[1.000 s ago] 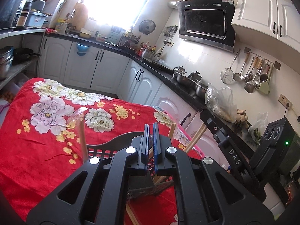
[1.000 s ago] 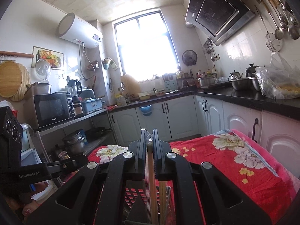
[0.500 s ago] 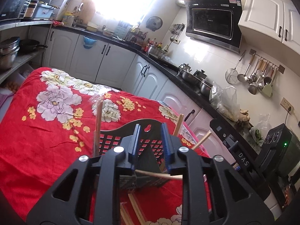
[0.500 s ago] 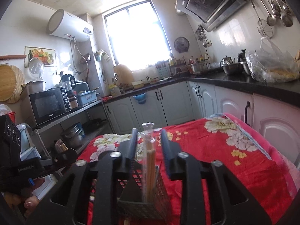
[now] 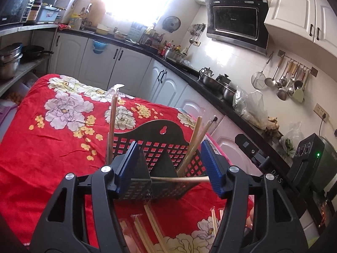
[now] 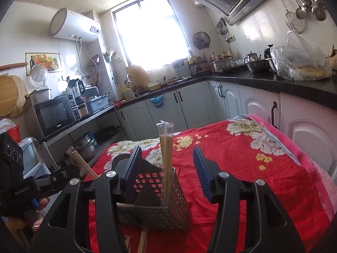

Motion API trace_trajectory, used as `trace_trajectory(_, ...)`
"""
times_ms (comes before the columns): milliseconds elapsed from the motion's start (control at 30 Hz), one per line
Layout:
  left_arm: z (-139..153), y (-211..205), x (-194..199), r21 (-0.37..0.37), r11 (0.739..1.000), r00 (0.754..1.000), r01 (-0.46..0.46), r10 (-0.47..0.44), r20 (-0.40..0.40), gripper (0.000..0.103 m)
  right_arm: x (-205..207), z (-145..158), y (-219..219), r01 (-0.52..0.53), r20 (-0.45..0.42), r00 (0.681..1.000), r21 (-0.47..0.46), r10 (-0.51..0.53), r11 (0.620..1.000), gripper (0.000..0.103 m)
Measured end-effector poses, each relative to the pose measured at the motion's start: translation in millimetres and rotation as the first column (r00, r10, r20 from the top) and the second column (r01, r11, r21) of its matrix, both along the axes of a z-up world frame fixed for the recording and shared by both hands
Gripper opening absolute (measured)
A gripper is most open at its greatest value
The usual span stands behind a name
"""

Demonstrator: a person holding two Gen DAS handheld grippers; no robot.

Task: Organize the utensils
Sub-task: 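Open the left tool over the caddy while the right tool releases its chopsticks inside, then move both tools down past the caddy toward the wrapped chopsticks on the cloth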

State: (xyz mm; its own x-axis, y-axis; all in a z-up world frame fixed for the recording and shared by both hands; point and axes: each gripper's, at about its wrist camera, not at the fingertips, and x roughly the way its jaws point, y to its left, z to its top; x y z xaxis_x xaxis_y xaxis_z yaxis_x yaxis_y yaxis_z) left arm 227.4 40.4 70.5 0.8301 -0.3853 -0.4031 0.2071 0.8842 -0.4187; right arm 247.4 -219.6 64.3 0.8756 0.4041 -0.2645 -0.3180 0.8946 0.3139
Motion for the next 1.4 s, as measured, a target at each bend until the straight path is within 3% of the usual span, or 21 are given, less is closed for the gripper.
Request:
trace_trajectory(200, -3, 2, -9, -0.001, 1.0, 1.0, 0.001, -0.001, -0.005, 0.064, -7, -1, -1, -0.018, -0.028, 0.999, -0.005, 0.018, 1.0, 0.06)
trace_trajectory(867, -15, 11, -39, -0.014, 0.999, 0.999, -0.035, 0.034, -0.031, 0.092, -46, -6, -4, -0.071, -0.071, 0.995, -0.042, 0.068, 0.997, 0.074)
trace_trajectory(1400, -30, 9, -55, -0.012, 1.0, 0.997, -0.028, 0.027, -0.071, 0.092, -69, -15, -17, -0.068, -0.112, 0.992, -0.078, 0.059, 0.995, 0.076)
